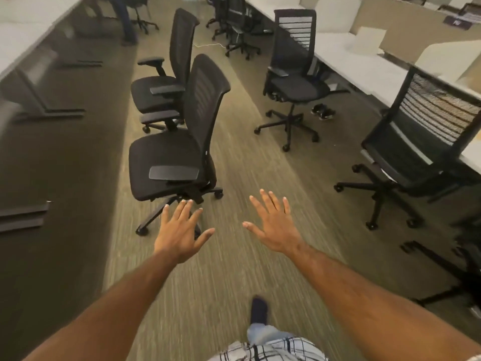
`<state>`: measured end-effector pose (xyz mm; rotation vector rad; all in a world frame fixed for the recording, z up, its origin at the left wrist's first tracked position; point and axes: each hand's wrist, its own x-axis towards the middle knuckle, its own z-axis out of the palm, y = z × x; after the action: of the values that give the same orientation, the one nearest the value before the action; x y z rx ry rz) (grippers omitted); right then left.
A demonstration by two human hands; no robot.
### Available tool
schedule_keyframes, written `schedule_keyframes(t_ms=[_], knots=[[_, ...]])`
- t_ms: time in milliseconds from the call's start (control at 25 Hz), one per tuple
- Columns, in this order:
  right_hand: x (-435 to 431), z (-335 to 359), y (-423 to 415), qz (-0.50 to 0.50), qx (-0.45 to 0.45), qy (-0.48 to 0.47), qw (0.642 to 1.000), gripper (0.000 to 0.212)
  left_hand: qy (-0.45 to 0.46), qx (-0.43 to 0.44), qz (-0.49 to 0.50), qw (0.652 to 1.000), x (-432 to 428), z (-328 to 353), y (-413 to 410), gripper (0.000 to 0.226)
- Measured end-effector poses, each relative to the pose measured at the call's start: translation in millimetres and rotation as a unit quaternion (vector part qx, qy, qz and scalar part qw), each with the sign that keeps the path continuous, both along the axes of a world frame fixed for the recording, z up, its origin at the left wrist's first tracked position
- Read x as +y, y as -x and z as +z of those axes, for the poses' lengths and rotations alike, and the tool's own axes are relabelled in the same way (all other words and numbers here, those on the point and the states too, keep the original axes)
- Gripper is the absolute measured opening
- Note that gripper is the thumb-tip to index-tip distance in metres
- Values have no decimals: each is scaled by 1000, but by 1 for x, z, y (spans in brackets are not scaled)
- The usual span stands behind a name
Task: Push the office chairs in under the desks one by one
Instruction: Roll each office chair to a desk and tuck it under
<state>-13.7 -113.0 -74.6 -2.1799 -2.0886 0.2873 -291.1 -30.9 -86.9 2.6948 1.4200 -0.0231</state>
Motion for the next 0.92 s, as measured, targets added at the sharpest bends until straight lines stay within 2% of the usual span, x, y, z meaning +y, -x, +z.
schedule_keyframes(t_ms=[240, 560, 720, 920], knots=[[113, 3, -102, 51, -8, 37, 998, 92, 9, -15, 68, 998, 87, 11, -98, 97], [236, -6, -193, 92, 14, 44, 995, 109, 52, -4, 97, 994, 192, -4, -193, 100], [315, -19, -241, 95, 7, 57, 994, 102, 56, -17, 90, 994, 267, -21, -251, 102], [413, -13, -303, 127, 4, 64, 990, 96, 84, -33, 72, 993, 354, -30, -331, 92]])
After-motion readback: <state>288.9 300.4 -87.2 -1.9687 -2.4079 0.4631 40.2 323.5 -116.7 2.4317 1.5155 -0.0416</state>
